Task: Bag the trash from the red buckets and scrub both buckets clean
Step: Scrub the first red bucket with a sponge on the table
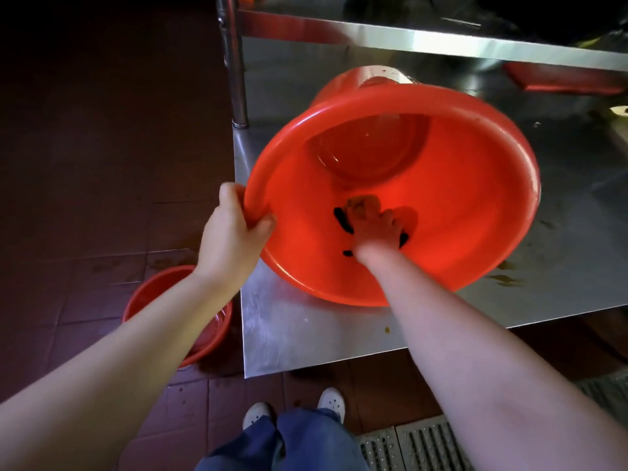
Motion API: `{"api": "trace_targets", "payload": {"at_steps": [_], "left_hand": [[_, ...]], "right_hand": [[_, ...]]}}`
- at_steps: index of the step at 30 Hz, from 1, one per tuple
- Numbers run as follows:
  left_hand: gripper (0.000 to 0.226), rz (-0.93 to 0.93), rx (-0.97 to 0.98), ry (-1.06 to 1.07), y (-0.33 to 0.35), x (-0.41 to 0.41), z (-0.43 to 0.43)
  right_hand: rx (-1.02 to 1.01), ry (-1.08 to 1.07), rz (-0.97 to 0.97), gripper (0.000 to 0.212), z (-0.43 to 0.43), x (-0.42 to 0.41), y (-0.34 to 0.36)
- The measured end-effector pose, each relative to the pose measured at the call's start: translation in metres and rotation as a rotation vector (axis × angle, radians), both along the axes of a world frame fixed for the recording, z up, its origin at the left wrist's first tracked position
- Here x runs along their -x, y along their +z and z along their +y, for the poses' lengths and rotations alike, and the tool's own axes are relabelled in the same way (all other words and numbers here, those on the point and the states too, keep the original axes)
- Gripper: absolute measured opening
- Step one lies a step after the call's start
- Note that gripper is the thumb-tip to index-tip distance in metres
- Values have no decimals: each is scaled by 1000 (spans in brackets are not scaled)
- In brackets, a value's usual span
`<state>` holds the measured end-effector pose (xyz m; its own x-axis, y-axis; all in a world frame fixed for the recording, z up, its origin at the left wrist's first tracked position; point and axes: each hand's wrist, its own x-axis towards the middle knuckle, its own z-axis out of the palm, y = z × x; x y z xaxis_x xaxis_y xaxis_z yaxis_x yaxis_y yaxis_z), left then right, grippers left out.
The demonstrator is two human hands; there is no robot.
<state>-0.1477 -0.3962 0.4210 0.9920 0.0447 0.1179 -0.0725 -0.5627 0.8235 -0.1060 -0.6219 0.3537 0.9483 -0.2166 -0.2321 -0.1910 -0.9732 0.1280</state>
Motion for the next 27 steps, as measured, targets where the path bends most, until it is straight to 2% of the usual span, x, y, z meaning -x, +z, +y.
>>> {"api": "trace_targets", "payload": {"at_steps": [2, 4, 7, 10, 11, 12, 14, 16, 21, 27], "left_hand": [[20, 91, 106, 39, -14, 4, 0], [16, 119, 175, 70, -23, 3, 4], [17, 146, 215, 82, -31, 0, 13], [21, 180, 256, 99, -37, -1, 19], [21, 179, 261, 101, -38, -1, 20], [21, 171, 255, 103, -39, -1, 19], [18, 154, 234, 114, -40, -1, 19], [16, 148, 223, 127, -42, -3, 20], [14, 141, 178, 66, -36, -8, 22], [25, 89, 88, -7, -16, -14, 14]], "right_hand": [[-150, -98, -24, 72, 16, 1, -2], [-438, -108, -22, 84, 40, 8, -6], [-869, 23, -79, 93, 81, 40, -2], [-1058, 123, -102, 99, 95, 78, 6], [-1018, 170, -73, 100, 93, 86, 6], [-894, 247, -44, 99, 90, 90, 6], [-607, 413, -92, 97, 85, 90, 3], [-449, 489, -128, 97, 81, 77, -3], [-177, 429, -29, 122, 47, -2, -23], [30, 410, -57, 106, -9, -85, -31]]}}
